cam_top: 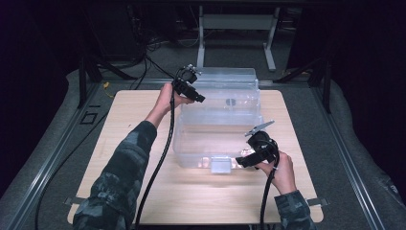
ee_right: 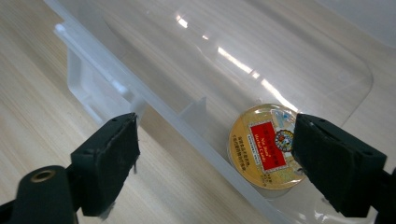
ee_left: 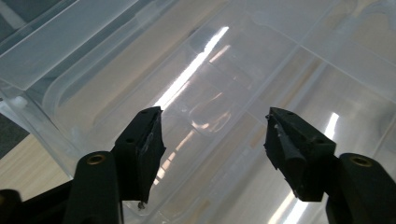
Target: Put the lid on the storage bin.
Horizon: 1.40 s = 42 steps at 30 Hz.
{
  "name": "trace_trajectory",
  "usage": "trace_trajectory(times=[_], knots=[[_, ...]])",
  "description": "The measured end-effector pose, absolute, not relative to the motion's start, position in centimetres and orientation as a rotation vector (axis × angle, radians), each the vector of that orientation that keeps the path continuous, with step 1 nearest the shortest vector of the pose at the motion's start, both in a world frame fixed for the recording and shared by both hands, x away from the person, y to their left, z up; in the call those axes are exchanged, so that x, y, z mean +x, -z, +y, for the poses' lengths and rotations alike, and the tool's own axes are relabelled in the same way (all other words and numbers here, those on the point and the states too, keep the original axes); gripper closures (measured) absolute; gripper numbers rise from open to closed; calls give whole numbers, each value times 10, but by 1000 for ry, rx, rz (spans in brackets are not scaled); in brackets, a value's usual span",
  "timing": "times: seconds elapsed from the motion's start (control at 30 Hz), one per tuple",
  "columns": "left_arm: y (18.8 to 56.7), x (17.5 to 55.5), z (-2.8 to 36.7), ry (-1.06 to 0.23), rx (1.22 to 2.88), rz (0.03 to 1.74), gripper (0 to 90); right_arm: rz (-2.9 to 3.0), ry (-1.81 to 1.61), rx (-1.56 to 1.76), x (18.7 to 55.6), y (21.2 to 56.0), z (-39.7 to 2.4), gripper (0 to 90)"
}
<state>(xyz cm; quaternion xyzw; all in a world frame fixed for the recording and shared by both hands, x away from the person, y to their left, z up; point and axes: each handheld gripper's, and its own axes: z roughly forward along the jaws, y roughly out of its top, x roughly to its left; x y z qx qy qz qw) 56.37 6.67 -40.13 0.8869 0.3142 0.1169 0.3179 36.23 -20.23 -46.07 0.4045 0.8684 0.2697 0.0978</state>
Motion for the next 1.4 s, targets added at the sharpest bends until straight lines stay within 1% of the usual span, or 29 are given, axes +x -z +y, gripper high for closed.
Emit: trace_trajectory(times=[0.03, 0.07, 0.1, 0.13, 0.17, 0.23, 0.27, 0.33, 0.4, 0.53, 0.8, 1.2, 1.4], knots=[[402, 563, 67, -323, 2326, 830, 379, 2570, -798, 1197, 362, 461, -202, 148], [402, 563, 67, -344, 2325, 834, 450, 2568, -769, 1200, 363, 464, -200, 210], [402, 562, 67, -344, 2322, 830, 481, 2568, -771, 1210, 363, 465, -199, 239], [402, 562, 67, -344, 2322, 830, 510, 2568, -771, 1210, 363, 465, -199, 239], [402, 561, 66, -352, 2323, 830, 523, 2559, -772, 1208, 363, 466, -198, 291], [402, 560, 65, -346, 2324, 833, 556, 2561, -777, 1207, 363, 467, -197, 308], [402, 559, 64, -356, 2334, 838, 564, 2568, -771, 1202, 362, 468, -195, 362], [401, 559, 62, -363, 2342, 838, 578, 2577, -767, 1199, 361, 468, -193, 412], [402, 559, 63, -362, 2341, 838, 593, 2575, -757, 1200, 360, 470, -191, 493], [401, 557, 64, -369, 2358, 818, 636, 2541, -751, 1191, 357, 474, -187, 506], [398, 553, 61, -383, 2389, 792, 697, 2495, -794, 1208, 354, 478, -186, 492], [392, 546, 62, -349, 2404, 758, 750, 2475, -777, 1227, 352, 479, -184, 463], [388, 541, 63, -354, 2414, 749, 761, 2457, -771, 1220, 350, 480, -184, 453]])
